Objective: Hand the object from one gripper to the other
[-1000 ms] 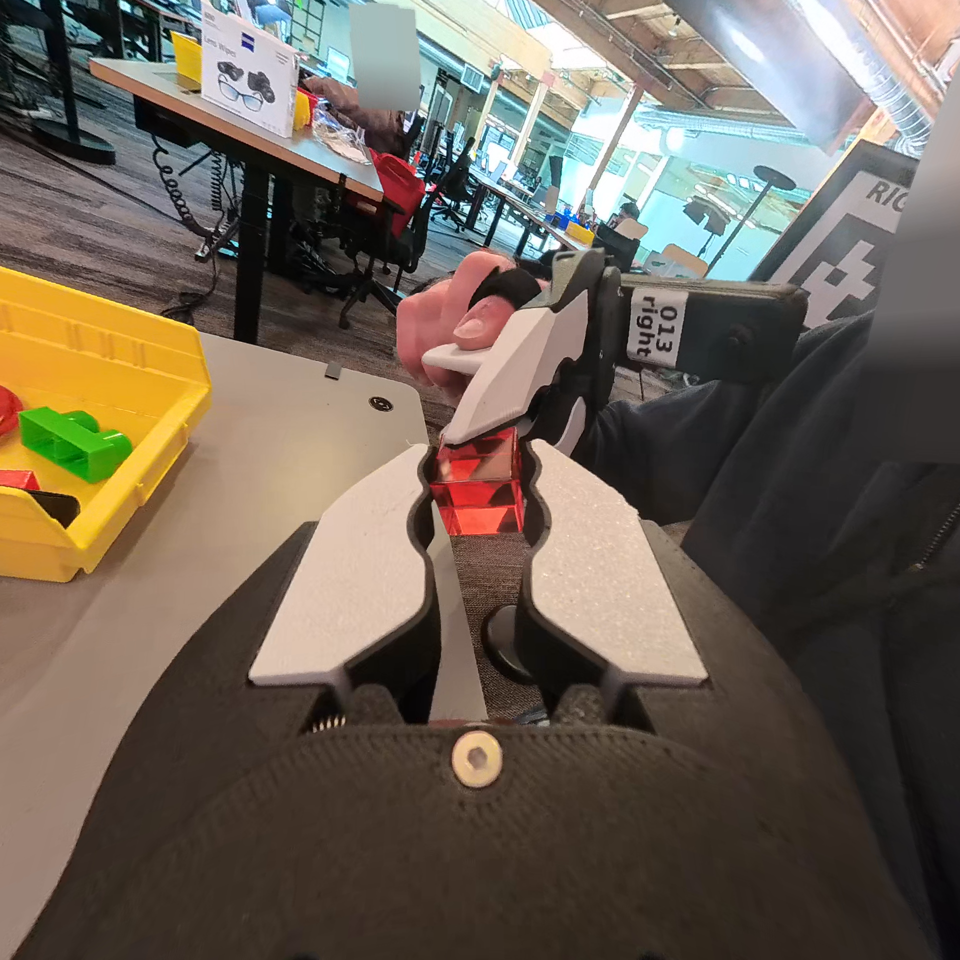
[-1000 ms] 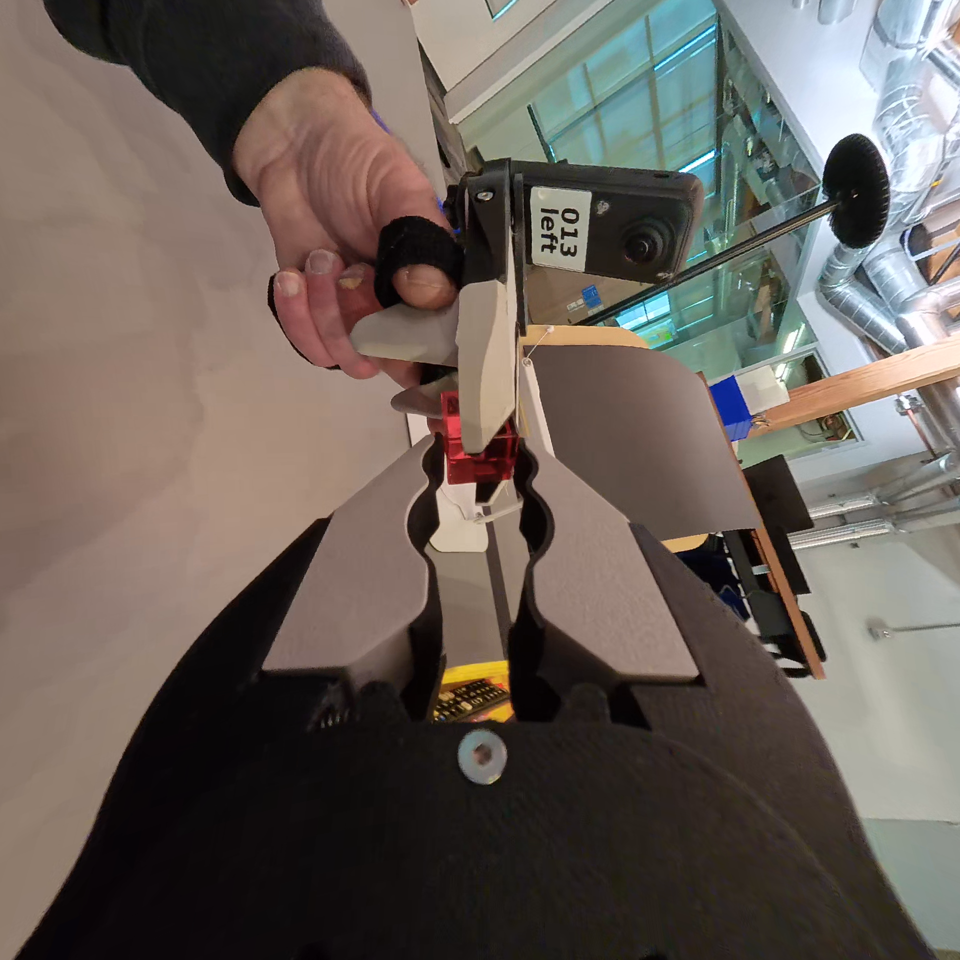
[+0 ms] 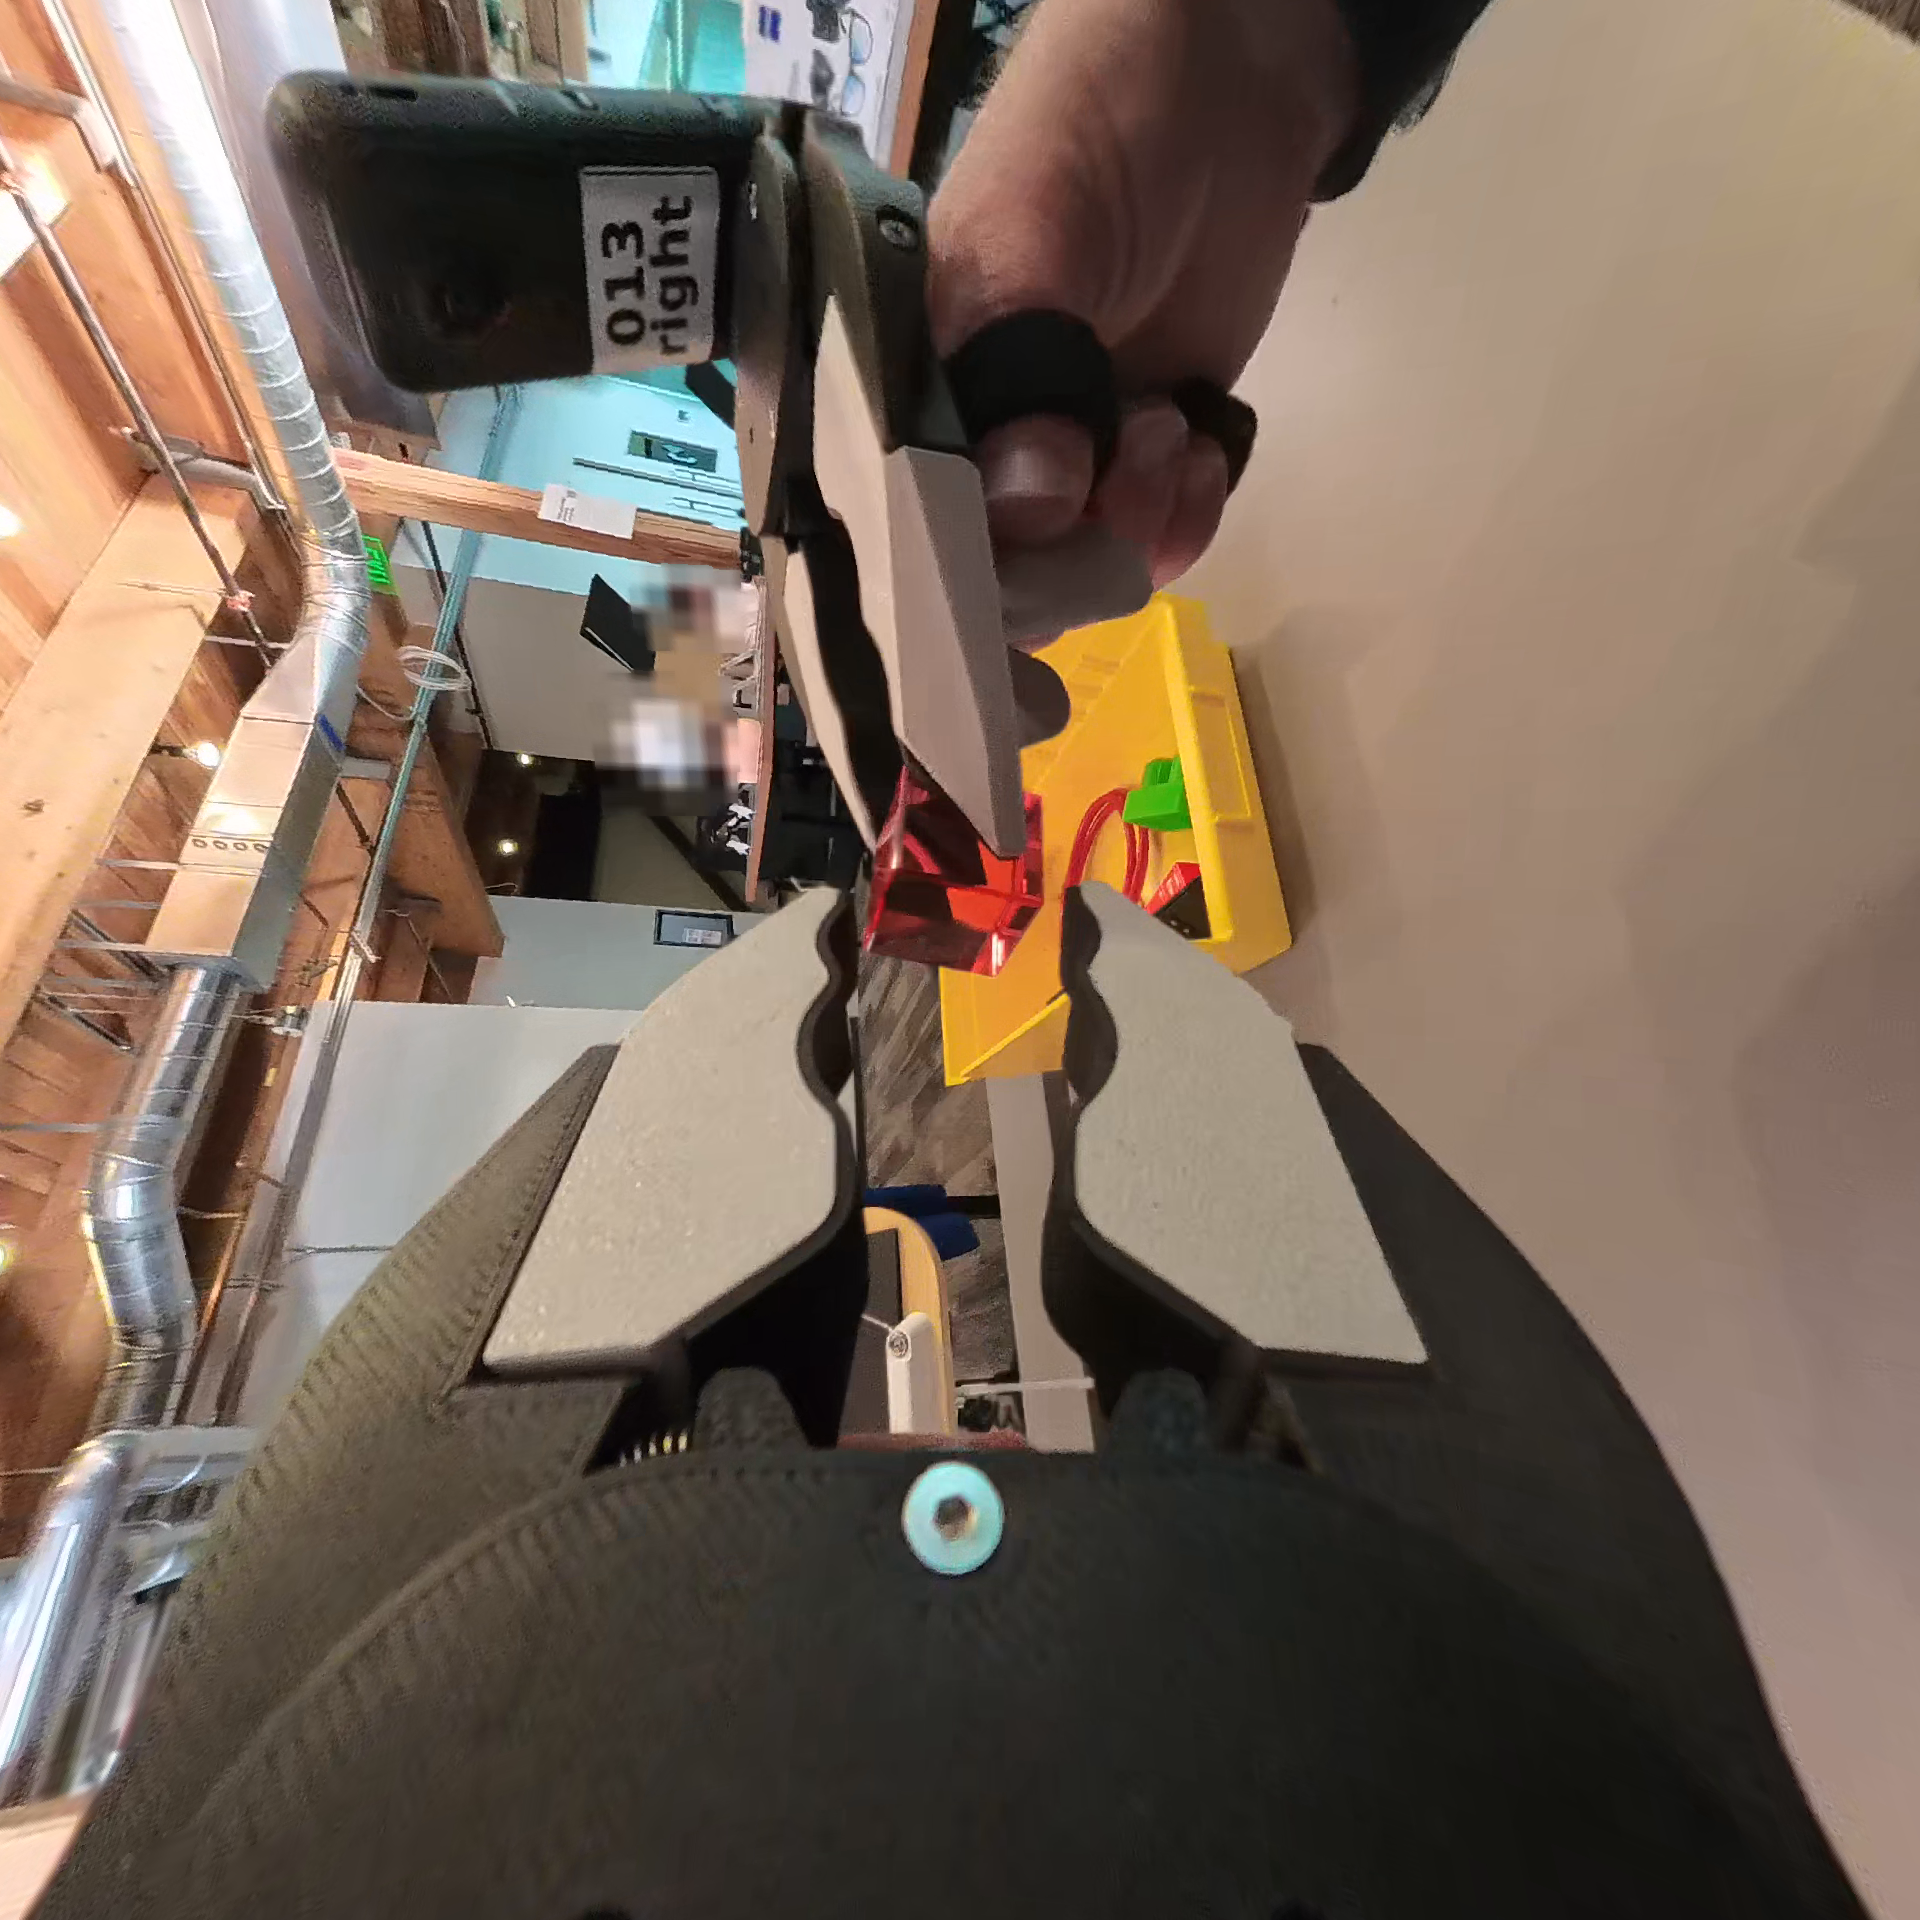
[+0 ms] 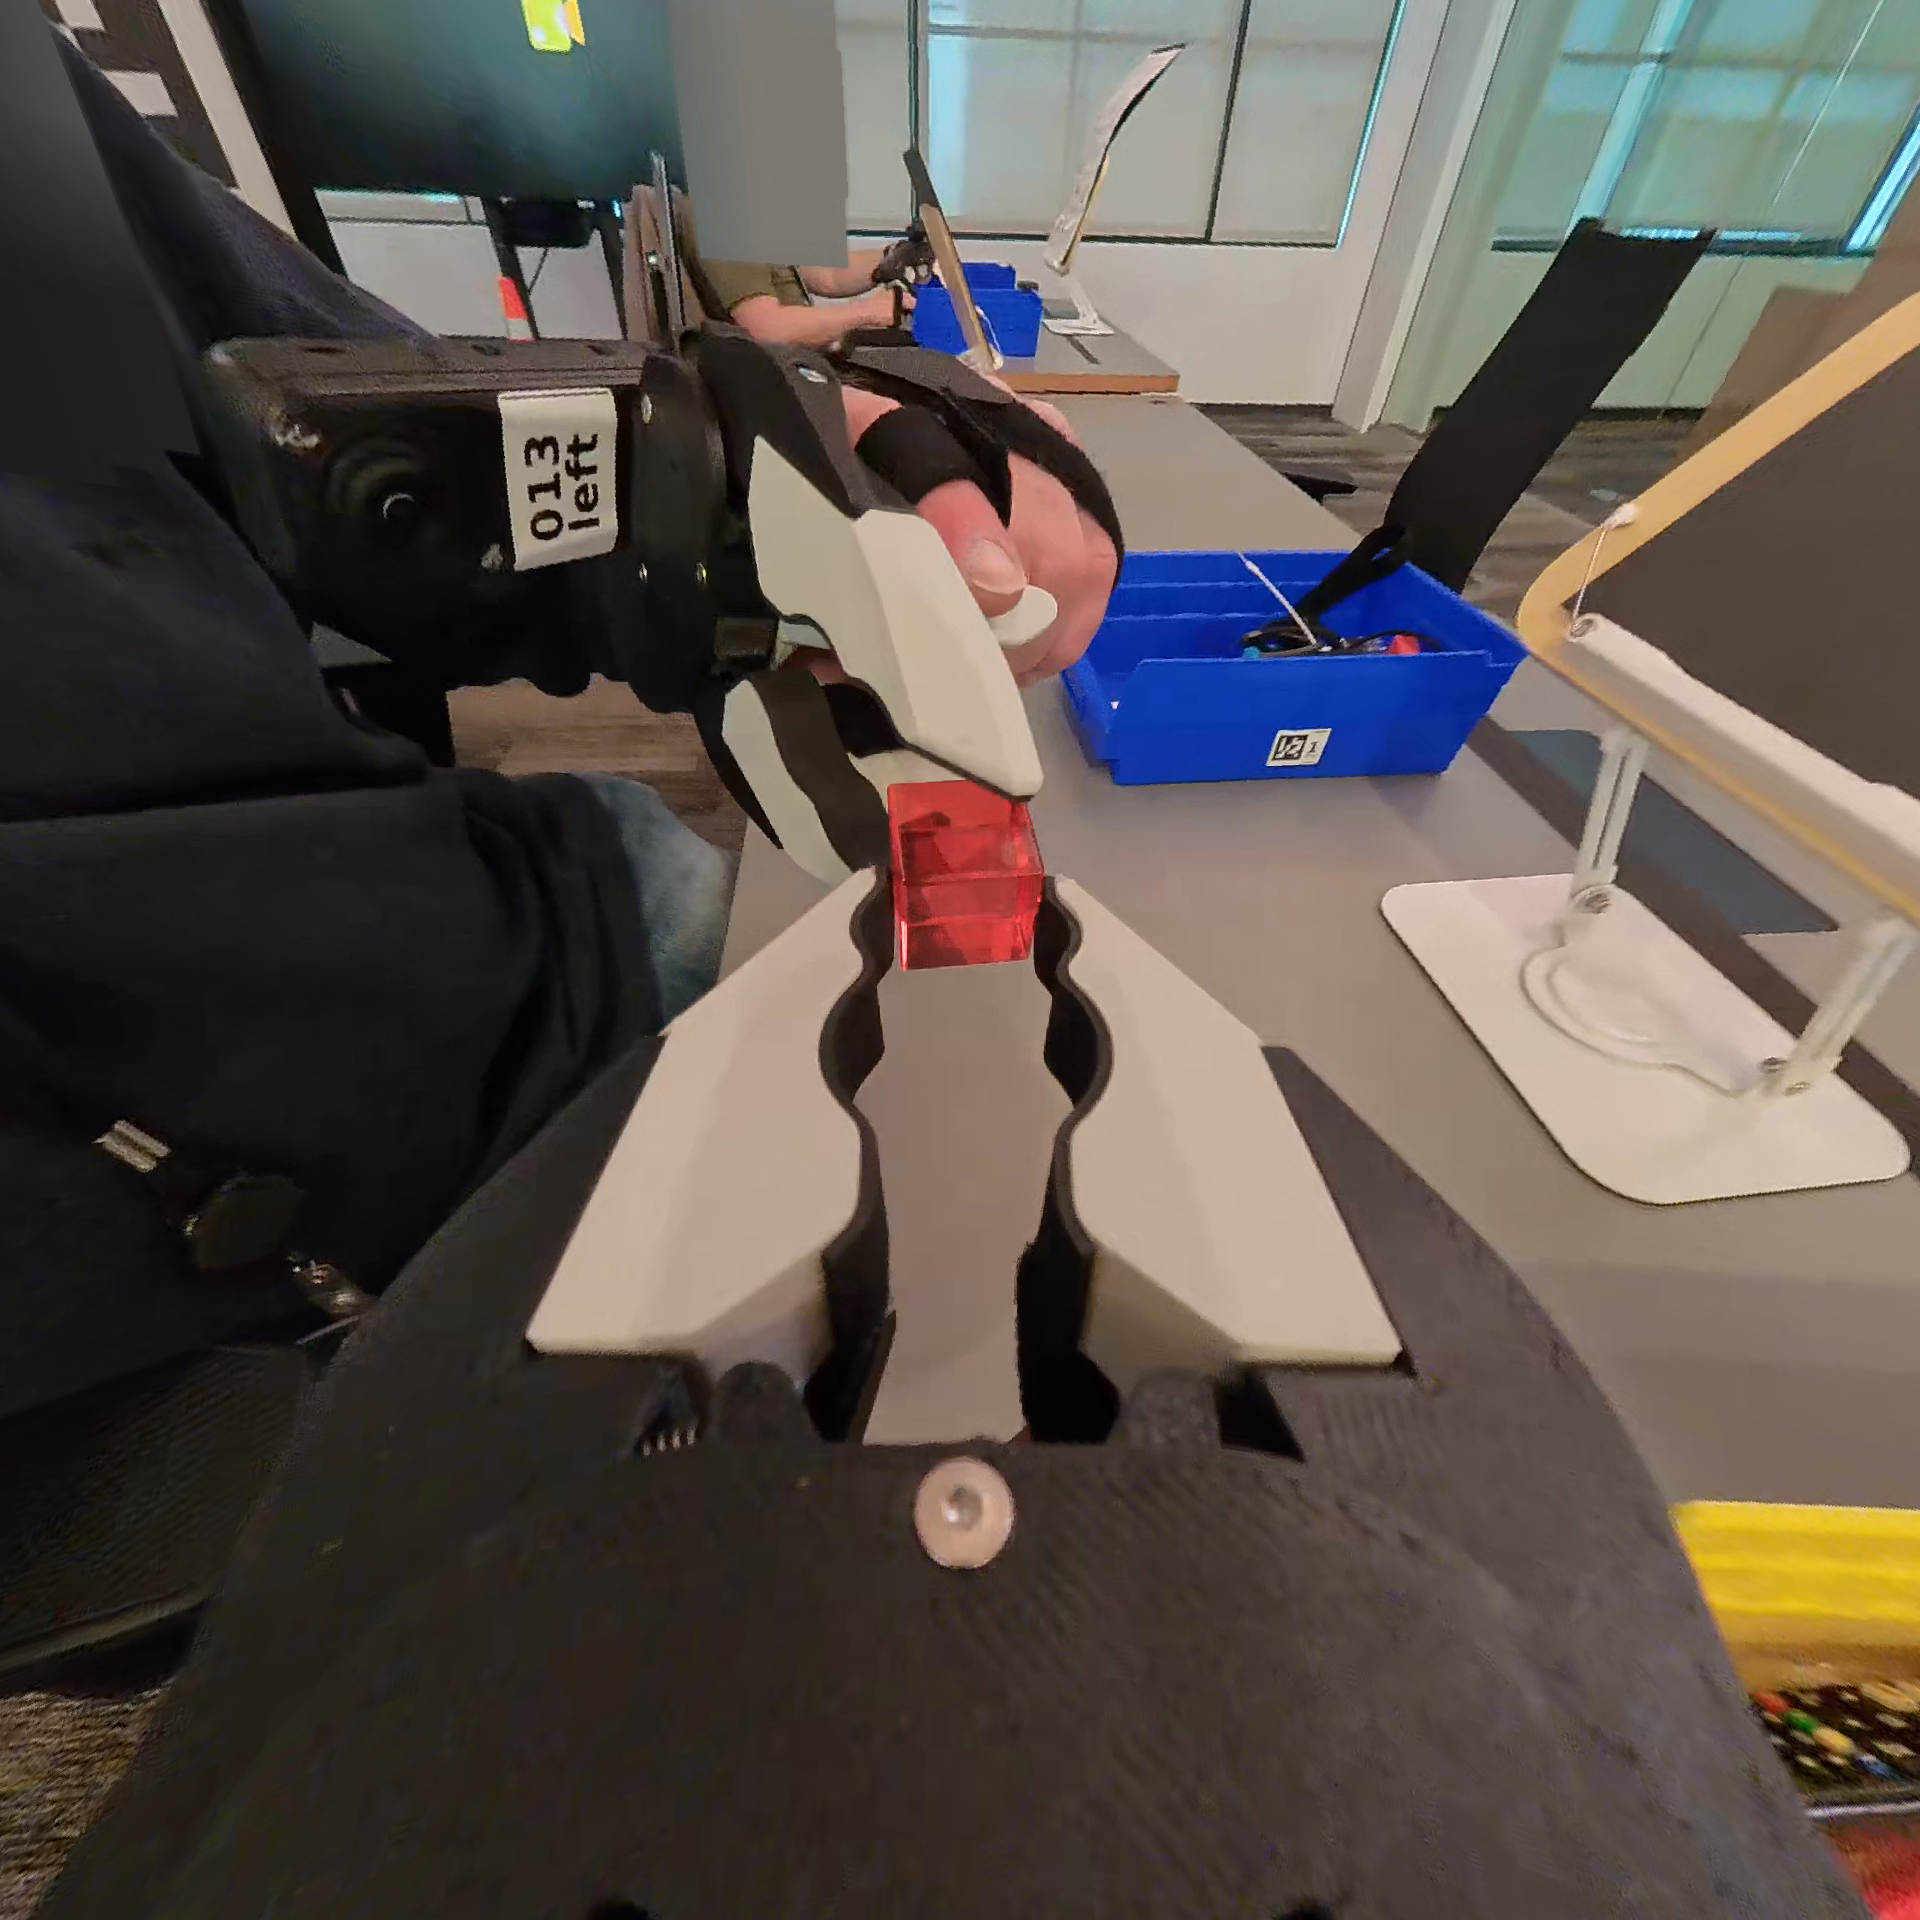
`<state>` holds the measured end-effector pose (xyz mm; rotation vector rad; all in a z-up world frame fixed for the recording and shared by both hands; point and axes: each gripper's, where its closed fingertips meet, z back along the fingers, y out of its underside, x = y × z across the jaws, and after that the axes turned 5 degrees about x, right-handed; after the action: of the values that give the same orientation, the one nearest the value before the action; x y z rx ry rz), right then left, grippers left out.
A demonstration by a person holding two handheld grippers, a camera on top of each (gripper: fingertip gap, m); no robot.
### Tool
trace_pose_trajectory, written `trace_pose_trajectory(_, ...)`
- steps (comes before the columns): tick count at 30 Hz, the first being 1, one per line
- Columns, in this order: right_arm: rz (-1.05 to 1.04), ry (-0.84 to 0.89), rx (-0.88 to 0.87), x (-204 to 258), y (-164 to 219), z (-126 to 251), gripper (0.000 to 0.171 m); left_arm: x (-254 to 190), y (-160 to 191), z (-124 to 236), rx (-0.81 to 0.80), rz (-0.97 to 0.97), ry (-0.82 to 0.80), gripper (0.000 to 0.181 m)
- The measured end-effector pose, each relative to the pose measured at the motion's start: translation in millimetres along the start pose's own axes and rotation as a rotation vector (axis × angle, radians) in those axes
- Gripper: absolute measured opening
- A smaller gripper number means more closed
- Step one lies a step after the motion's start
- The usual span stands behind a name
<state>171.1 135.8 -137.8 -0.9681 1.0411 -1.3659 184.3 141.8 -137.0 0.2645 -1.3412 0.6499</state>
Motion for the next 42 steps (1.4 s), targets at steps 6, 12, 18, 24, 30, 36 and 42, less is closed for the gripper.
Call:
trace_pose_trajectory(6,-0.064,-0.003,0.018,-4,5,-3,0.024,-4,-2,-4,0.020,-0.054,-0.015,0.039)
trace_pose_trajectory(12,-0.111,0.041,0.048,-8,8,-5,0.024,-6,8,-13,0.128,-0.057,-0.037,0.037)
trace_pose_trajectory(18,-0.019,0.121,0.151,-9,17,-9,0.024,-13,9,-18,0.166,-0.002,0.032,0.051)
trace_pose_trajectory(24,0.006,0.134,0.187,-10,17,-10,0.024,-17,13,-20,0.206,0.005,0.105,0.038)
trace_pose_trajectory(30,-0.028,0.120,0.173,-10,17,-10,0.024,-17,13,-20,0.201,0.023,0.086,0.035)
trace_pose_trajectory(36,-0.062,0.104,0.145,-11,16,-11,0.024,-15,15,-20,0.200,0.032,0.064,0.034)
trace_pose_trajectory(42,-0.085,0.097,0.123,-12,15,-11,0.024,-14,17,-20,0.196,0.047,0.056,0.034)
